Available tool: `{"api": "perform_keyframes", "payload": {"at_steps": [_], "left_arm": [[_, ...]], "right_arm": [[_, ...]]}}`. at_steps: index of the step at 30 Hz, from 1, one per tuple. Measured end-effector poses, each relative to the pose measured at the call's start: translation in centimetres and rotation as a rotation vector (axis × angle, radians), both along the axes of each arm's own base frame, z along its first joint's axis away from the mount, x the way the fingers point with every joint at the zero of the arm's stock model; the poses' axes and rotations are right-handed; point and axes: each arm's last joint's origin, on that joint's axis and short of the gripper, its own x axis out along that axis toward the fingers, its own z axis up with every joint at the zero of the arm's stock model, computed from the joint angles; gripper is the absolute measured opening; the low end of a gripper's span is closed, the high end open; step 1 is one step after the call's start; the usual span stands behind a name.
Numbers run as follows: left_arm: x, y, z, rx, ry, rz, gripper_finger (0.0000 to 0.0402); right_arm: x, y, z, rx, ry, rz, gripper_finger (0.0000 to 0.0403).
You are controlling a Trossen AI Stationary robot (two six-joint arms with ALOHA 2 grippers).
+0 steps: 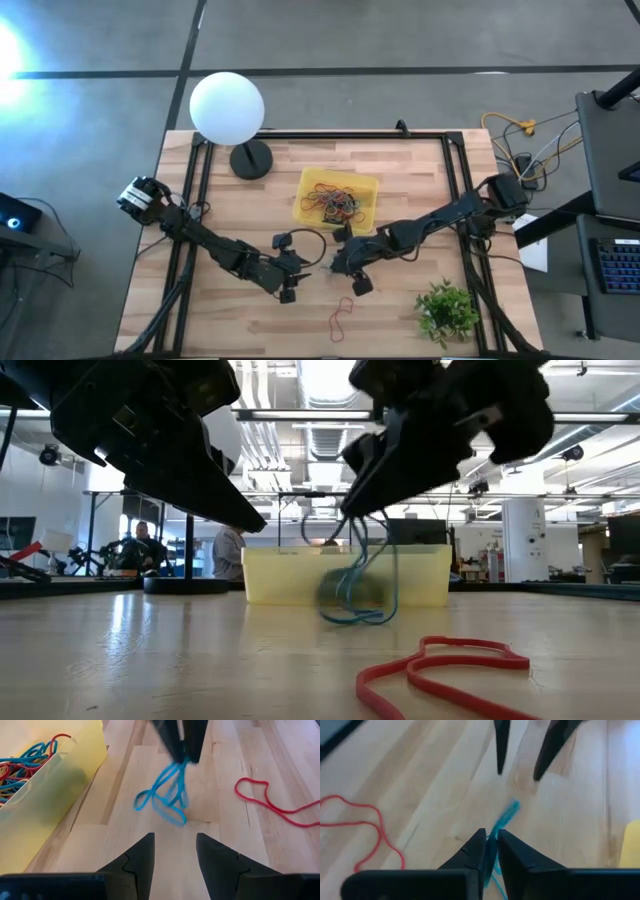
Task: Pick and place rubber bands into bin
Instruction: Put the blue rubber band into the yellow bin
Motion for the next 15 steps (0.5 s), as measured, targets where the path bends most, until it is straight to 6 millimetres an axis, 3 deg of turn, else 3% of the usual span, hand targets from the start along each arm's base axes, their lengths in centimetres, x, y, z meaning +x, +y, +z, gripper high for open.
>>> {"api": "perform_keyframes", "payload": {"at_steps": [6,15], "left_arm": [[0.0,0.0,0.0,-0.001,-0.002,0.000,0.0130],[0.0,0.0,0.0,-0.001,-0.002,0.000,0.0130]], "right_arm": [[0.3,0.1,-1.3,-0.004,0.034,-0.007,0.0085],[0.3,0.1,-1.3,-0.004,0.033,-0.006,0.0123]]}}
